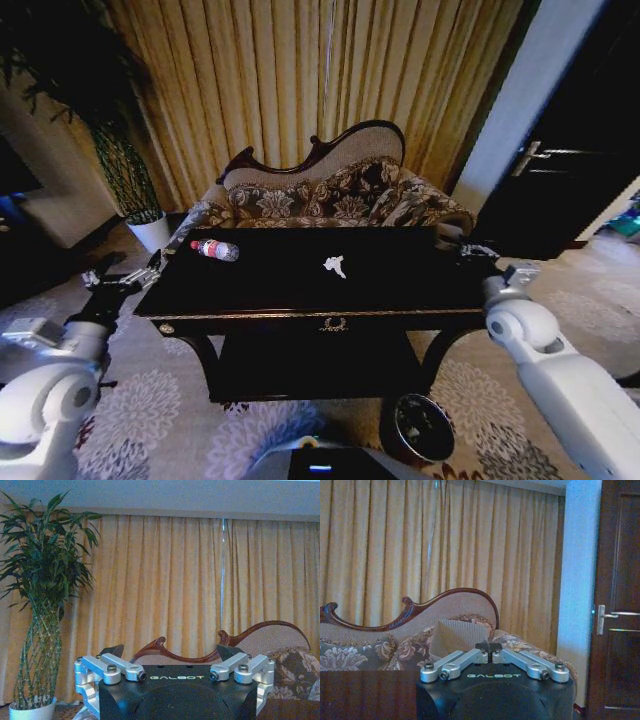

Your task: Move to the front of the table and place the trash on the table into the trash bin.

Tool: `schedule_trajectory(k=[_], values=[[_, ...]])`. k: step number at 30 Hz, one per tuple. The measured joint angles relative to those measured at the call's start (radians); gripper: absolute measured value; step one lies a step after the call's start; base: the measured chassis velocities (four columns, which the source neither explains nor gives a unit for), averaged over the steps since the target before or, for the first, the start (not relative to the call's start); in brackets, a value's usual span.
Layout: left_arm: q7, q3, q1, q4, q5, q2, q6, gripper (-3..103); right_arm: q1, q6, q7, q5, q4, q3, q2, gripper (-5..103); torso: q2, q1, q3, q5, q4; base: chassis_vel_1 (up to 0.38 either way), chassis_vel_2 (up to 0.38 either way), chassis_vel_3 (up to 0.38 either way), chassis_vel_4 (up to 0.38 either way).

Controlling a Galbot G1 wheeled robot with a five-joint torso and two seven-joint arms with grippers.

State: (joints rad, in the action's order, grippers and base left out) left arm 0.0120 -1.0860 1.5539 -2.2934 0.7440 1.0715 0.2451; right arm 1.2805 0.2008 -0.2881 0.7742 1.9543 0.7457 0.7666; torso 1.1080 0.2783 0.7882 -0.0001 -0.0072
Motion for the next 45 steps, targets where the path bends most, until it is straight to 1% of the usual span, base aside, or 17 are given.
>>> schedule_trajectory(k=[11, 19, 45], values=[[0.001, 0.006, 0.001, -0.008, 0.000, 0.004, 0.003, 100, 0.011, 0.000, 0.001, 0.003, 0.017, 0.004, 0.031, 0, 0.000, 0.000, 0.000, 0.0000, 0.0000, 0.000, 0.000, 0.000, 0.000], [0.010, 0.004, 0.003, -0.008, 0.000, 0.007, 0.004, 100, 0.017, 0.000, 0.006, 0.001, 0.023, -0.001, 0.041, 0, 0.000, 0.000, 0.000, 0.0000, 0.0000, 0.032, -0.030, -0.036, 0.023], [0.014, 0.007, 0.006, -0.018, 0.000, 0.021, 0.004, 100, 0.038, -0.007, 0.006, -0.011, 0.028, -0.005, 0.053, 0, 0.000, 0.000, 0.000, 0.0000, 0.0000, 0.109, -0.117, -0.106, 0.110]])
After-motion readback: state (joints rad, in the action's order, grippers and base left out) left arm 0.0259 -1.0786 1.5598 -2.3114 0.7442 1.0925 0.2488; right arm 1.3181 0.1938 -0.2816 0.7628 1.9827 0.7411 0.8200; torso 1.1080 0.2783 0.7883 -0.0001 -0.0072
